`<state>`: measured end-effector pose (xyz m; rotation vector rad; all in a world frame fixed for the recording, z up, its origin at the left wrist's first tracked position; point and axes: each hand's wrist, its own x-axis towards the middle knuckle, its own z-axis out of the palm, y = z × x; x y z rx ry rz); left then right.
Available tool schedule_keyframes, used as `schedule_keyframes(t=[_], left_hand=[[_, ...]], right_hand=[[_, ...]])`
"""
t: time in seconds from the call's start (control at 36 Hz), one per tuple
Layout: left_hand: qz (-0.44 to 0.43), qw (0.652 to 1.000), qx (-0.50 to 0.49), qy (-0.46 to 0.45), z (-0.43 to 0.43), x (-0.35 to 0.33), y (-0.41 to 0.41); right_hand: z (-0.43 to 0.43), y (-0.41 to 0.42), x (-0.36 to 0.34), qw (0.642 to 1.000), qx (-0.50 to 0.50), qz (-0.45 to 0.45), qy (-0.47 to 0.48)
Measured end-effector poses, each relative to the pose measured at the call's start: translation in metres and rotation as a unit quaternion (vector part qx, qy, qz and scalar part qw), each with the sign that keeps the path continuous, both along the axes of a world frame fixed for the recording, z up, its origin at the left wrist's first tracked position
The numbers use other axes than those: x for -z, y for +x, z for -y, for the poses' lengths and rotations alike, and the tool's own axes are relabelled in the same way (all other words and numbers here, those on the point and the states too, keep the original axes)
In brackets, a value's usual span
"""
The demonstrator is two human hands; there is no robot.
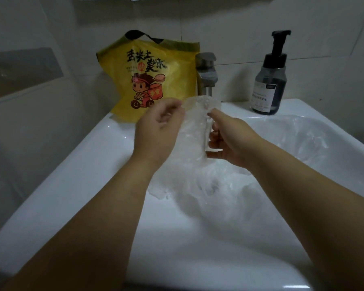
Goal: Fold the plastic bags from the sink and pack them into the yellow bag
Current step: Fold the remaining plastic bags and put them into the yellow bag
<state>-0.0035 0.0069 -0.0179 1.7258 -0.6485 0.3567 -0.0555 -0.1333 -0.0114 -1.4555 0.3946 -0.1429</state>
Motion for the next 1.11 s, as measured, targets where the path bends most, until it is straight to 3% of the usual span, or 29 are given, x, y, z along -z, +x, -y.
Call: schedule_keyframes(t=[0.06, 0.14, 0.36, 0.44, 0.53, 0.67, 0.78, 0.89, 1.0, 1.11], left_hand=[[-0.022, 0.995, 0.068, 0.064, 0.004, 0.003, -0.006], [-0.015, 0.988, 0.088, 0.124, 0.006, 0.011, -0.006], [-0.067, 0.991, 0.098, 0.068, 0.004, 0.007, -0.004], [-0.081, 0.989, 0.111, 0.06, 0.003, 0.006, -0.004], [-0.084, 0.987, 0.124, 0.053, 0.003, 0.007, -0.002], [-0.057, 0.991, 0.078, 0.096, 0.002, 0.011, 0.005], [-0.091, 0.983, 0.067, 0.142, -0.001, 0.01, 0.004], [-0.106, 0.985, 0.082, 0.11, -0.001, 0.012, 0.008], [-0.128, 0.984, 0.102, 0.067, 0.001, 0.009, 0.009], [-0.125, 0.986, 0.106, 0.036, 0.004, 0.009, 0.006]], right_hand=[[0.0, -0.001, 0.0, 1.0, -0.01, 0.011, 0.005], [-0.001, -0.003, 0.0, 0.999, -0.036, 0.018, -0.011], [-0.003, -0.006, -0.005, 0.993, -0.093, 0.067, -0.002], [-0.004, -0.007, -0.002, 0.985, -0.116, 0.085, -0.101], [-0.011, -0.009, -0.002, 0.977, -0.065, 0.111, -0.167], [-0.003, -0.008, -0.006, 0.987, -0.052, 0.12, -0.092], [0.002, -0.007, -0.008, 0.992, -0.044, 0.111, -0.049], [0.003, -0.009, -0.01, 0.99, 0.011, 0.132, -0.053], [0.009, -0.012, -0.01, 0.985, -0.047, 0.152, -0.073], [0.006, -0.006, 0.001, 0.976, -0.124, 0.116, -0.136]])
